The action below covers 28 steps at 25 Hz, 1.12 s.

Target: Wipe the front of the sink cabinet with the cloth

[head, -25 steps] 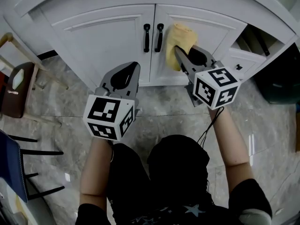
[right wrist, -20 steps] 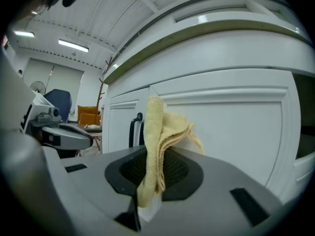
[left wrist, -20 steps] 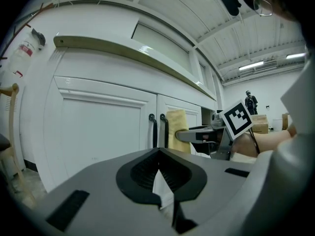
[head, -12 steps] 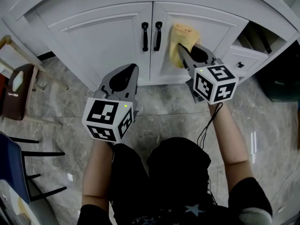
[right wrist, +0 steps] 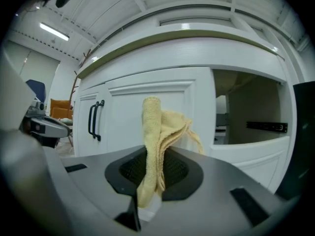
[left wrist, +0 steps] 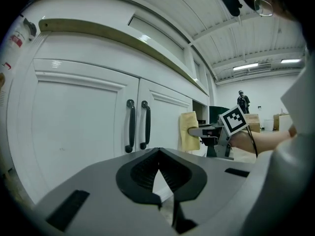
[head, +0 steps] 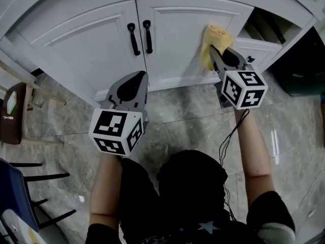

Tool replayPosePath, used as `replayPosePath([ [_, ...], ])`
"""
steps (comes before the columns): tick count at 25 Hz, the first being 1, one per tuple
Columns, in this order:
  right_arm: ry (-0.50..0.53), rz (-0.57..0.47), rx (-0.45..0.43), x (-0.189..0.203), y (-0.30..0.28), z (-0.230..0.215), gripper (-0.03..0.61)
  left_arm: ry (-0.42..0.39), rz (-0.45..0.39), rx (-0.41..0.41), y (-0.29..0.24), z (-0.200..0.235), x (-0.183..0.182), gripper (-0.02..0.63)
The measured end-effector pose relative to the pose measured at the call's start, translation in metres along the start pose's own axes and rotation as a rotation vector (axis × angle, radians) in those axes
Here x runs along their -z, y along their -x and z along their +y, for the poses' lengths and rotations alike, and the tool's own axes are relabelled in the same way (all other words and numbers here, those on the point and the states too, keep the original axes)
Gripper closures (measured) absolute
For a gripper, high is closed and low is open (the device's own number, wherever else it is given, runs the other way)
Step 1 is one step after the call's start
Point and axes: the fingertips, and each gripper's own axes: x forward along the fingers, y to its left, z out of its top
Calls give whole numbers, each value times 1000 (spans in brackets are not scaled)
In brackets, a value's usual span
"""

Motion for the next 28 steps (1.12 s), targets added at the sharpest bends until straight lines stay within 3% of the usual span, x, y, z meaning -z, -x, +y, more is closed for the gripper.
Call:
replayPosePath([
  [8, -25, 20, 136, 20, 29, -68, 512, -10, 4, 37, -16, -19, 1, 597],
  [13, -43, 17, 154, 27, 38, -75, 512, -9, 9, 28, -14, -16, 6, 597],
  [16, -28, 9, 102, 26, 36, -52, 512, -5, 14, 10, -9, -9, 11, 597],
  [28, 73, -1, -269, 42, -10, 105, 512, 16, 46, -77, 12, 22, 37, 597],
])
